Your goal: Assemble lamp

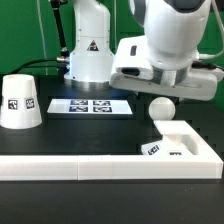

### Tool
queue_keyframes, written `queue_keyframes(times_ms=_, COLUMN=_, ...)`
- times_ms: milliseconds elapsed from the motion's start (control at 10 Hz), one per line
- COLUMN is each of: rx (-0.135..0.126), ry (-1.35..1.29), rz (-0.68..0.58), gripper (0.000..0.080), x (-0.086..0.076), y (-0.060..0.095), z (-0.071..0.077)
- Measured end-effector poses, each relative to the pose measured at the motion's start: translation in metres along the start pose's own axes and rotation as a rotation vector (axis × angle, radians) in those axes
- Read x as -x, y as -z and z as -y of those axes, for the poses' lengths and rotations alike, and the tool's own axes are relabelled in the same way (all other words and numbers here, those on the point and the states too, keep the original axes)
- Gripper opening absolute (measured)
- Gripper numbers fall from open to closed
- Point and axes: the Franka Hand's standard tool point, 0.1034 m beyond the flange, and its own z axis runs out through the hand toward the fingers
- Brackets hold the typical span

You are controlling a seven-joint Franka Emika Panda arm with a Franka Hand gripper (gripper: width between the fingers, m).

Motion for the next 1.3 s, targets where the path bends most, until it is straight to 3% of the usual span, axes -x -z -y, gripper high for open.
queue_keyframes(times_ms=300, rx=-0.001, ry=0.01, rz=-0.022, gripper=0.0699, x=0.002, y=-0.008, z=0.006)
queue_keyframes(times_ms=600, rx=0.004, ry=0.007, rz=-0.032, gripper=0.0699, x=0.003, y=-0.031, z=0.004)
queue_keyframes(times_ms=1300, rx=0.023, ry=0.005, rz=-0.007, gripper=0.0699, x=0.011, y=-0.063, z=0.007)
